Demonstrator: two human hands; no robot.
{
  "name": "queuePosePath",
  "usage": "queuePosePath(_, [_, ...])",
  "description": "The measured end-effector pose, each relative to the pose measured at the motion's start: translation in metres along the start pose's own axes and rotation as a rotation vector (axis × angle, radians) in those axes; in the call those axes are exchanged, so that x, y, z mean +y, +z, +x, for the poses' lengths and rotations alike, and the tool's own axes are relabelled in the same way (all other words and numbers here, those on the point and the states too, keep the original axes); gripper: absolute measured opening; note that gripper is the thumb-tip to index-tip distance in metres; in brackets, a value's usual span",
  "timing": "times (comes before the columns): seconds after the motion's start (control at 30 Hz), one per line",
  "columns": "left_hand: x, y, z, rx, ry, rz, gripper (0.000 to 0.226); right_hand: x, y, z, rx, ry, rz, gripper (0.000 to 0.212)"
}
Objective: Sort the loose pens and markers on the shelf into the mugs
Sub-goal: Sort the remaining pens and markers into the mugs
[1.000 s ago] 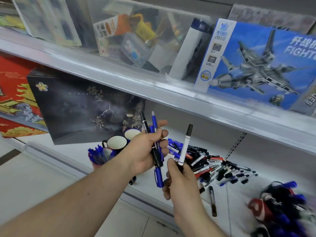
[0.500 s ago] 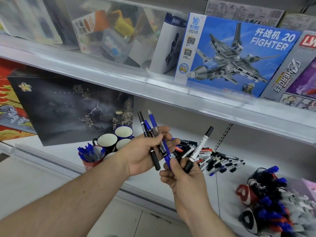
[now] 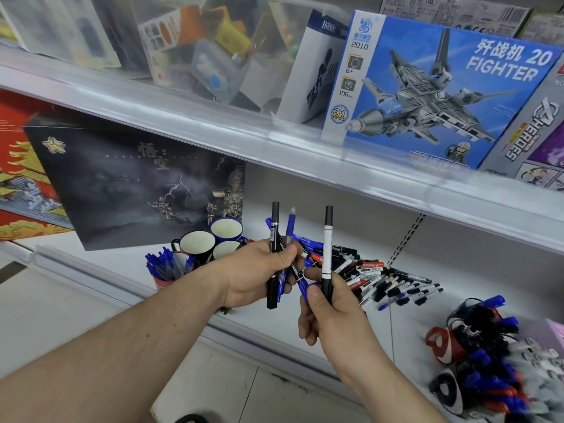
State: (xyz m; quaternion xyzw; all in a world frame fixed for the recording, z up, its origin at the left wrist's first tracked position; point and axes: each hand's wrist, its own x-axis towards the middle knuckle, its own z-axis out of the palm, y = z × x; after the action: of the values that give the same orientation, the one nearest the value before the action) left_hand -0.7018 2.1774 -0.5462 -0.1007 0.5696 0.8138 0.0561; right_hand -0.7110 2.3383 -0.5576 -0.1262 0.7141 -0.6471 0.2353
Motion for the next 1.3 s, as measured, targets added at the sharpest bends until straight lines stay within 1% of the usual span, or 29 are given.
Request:
queuePosePath(0.07, [0.002,-0.001,0.0,-0.008,0.0,-0.023,0.016,0.001,0.001,0.002,0.007,0.019,0.073,0.024])
queuePosePath(0.17, [0.004,0.0,0.001,0.013,-0.022,-0.099,0.014,0.001,0.001,0.002,0.01,0.038,0.157,0.021])
queuePosePath(0.3, [0.004,0.002,0.003,0.108,-0.004,-0.103,0.012,-0.001,0.001,0.002,-0.009,0.053,0.211,0.019])
queuePosePath(0.4, [0.001,0.004,0.006,0.183,0.036,-0.111,0.015,-0.003,0.0,0.003,-0.057,0.108,0.282,0.019])
queuePosePath(0.47, [-0.002,0.007,0.007,0.202,0.045,-0.092,0.013,-0.004,-0.003,0.003,-0.089,0.149,0.306,0.021])
queuePosePath(0.7, [-0.008,0.019,0.009,0.146,0.014,0.033,0.011,-0.006,-0.016,0.001,-0.179,0.217,0.262,0.022])
queuePosePath(0.77, [-0.009,0.022,0.011,0.123,0.01,0.057,0.015,-0.008,-0.022,0.002,-0.19,0.229,0.244,0.023])
queuePosePath(0.83, [-0.009,0.029,0.013,0.12,0.003,0.077,0.018,-0.009,-0.03,0.002,-0.176,0.229,0.176,0.023])
queuePosePath(0.93, [-0.01,0.038,0.02,0.147,-0.015,0.087,0.014,-0.011,-0.052,0.002,-0.101,0.225,-0.067,0.02])
queuePosePath(1.0, [-0.014,0.046,0.029,0.183,-0.045,0.077,0.014,-0.016,-0.08,0.002,-0.024,0.211,-0.239,0.018])
queuePosePath(1.07, [-0.018,0.061,0.04,0.197,-0.072,0.065,0.016,-0.025,-0.117,-0.001,0.054,0.208,-0.373,0.022])
queuePosePath(1.1, [-0.021,0.07,0.045,0.189,-0.085,0.06,0.016,-0.032,-0.135,-0.003,0.083,0.201,-0.418,0.02])
queuePosePath(1.13, [-0.024,0.081,0.05,0.173,-0.101,0.062,0.016,-0.038,-0.151,-0.005,0.104,0.184,-0.49,0.015])
queuePosePath(1.17, [-0.027,0.093,0.054,0.148,-0.12,0.068,0.015,-0.043,-0.166,-0.006,0.134,0.158,-0.552,0.016])
queuePosePath(1.2, [-0.03,0.105,0.058,0.117,-0.138,0.077,0.015,-0.046,-0.179,-0.007,0.163,0.125,-0.643,0.026])
queuePosePath(1.23, [-0.034,0.117,0.063,0.083,-0.153,0.088,0.015,-0.047,-0.194,-0.006,0.224,0.112,-0.677,0.029])
queuePosePath(1.3, [-0.041,0.14,0.071,0.033,-0.174,0.113,0.017,-0.043,-0.231,-0.005,0.382,0.129,-0.701,0.019])
